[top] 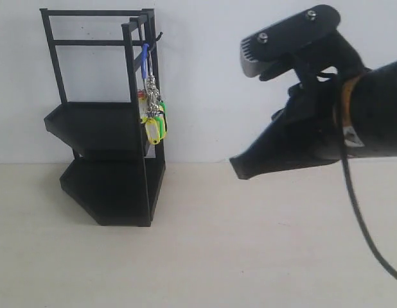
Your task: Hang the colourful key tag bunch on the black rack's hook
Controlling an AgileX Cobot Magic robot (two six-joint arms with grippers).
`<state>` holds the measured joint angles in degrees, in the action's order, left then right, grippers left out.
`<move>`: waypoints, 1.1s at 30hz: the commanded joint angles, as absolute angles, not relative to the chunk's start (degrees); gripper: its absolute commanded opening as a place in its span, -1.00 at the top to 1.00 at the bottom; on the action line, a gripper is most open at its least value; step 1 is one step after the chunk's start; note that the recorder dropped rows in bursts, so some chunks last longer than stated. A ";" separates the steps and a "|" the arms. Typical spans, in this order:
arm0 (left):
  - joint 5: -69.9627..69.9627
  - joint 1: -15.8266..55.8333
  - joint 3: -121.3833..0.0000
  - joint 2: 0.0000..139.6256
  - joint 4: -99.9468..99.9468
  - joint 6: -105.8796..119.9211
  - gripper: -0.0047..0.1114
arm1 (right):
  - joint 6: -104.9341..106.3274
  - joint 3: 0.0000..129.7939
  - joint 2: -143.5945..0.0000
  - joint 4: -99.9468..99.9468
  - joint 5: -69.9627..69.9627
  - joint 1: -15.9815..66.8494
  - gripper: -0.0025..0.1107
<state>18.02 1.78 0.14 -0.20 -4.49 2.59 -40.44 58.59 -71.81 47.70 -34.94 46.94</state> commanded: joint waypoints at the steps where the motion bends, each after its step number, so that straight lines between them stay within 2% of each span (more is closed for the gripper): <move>1: 17.61 1.59 0.00 0.00 -4.89 2.61 0.84 | -39.88 58.01 -68.42 47.81 -38.77 46.98 0.96; 10: 17.61 1.59 0.00 0.00 -4.89 2.61 0.84 | -39.88 58.01 -67.94 47.81 -38.97 47.08 0.96; 17: 17.61 1.59 0.00 0.00 -4.89 2.61 0.84 | -40.14 56.50 -58.13 48.39 -37.24 44.38 0.96; 22: 17.61 1.59 0.00 0.00 -4.89 2.61 0.84 | -44.20 48.87 -50.11 48.01 -22.69 34.23 0.96; 29: 17.61 1.59 0.00 0.00 -4.89 2.61 0.84 | -47.88 28.97 -32.93 48.01 5.61 13.76 0.96; 33: 17.61 1.59 0.00 0.00 -4.89 2.61 0.84 | -49.50 20.50 -21.58 46.89 10.01 5.65 0.96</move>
<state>18.02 1.78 0.14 -0.20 -4.49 2.59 -48.33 25.29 -28.02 47.05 5.93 10.17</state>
